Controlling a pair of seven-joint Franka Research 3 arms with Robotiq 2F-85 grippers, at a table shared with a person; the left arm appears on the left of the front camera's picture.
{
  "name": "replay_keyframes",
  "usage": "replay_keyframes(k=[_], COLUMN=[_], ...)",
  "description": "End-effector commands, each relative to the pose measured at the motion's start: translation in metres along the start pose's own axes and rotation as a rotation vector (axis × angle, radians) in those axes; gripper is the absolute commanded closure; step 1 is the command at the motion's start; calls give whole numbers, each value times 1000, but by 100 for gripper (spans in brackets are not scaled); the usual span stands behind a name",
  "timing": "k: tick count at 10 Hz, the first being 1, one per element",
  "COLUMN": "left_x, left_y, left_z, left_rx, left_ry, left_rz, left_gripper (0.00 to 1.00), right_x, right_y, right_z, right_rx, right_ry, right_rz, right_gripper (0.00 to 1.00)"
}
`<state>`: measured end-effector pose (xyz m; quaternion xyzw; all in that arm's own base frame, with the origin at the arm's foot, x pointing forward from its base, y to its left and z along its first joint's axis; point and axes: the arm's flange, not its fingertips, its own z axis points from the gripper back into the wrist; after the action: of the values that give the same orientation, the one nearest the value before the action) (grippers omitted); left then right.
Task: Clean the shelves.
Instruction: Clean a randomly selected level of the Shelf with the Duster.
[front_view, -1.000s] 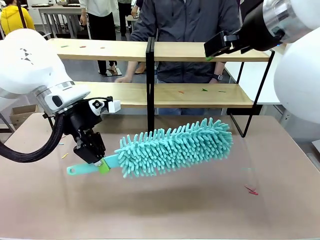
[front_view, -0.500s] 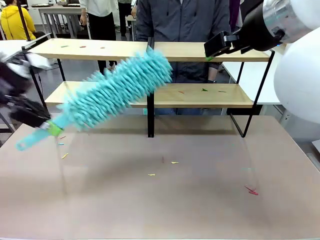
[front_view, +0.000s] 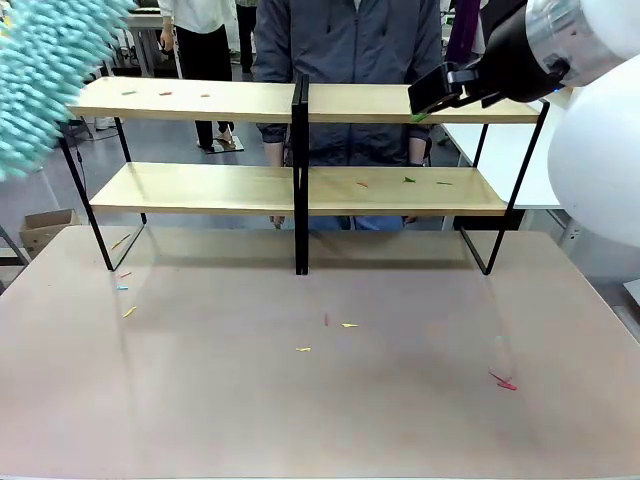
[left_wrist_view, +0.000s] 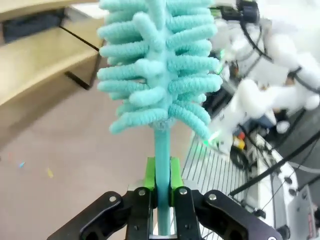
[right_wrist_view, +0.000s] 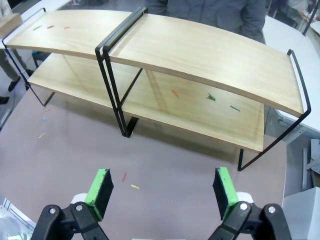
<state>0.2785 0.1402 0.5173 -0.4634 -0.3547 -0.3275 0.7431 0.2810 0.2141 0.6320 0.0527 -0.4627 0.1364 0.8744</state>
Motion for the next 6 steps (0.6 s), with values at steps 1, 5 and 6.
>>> replay_keyframes(k=[1,5,6], left_x=[2,-13,-23], left_y=[26,63,51], left_z=[44,73,78], left_rx=[20,98,77], left_ry=[-185,-421,-265], left_rz=[144,320,240], left_gripper=[100,100,100], right_x=[0,0,0], right_y=[0,0,0], right_z=[0,0,0], right_rx=[-2,-2,-2], right_ry=[-3,-3,-3], right_rz=[2,2,2], right_gripper=[0,0,0])
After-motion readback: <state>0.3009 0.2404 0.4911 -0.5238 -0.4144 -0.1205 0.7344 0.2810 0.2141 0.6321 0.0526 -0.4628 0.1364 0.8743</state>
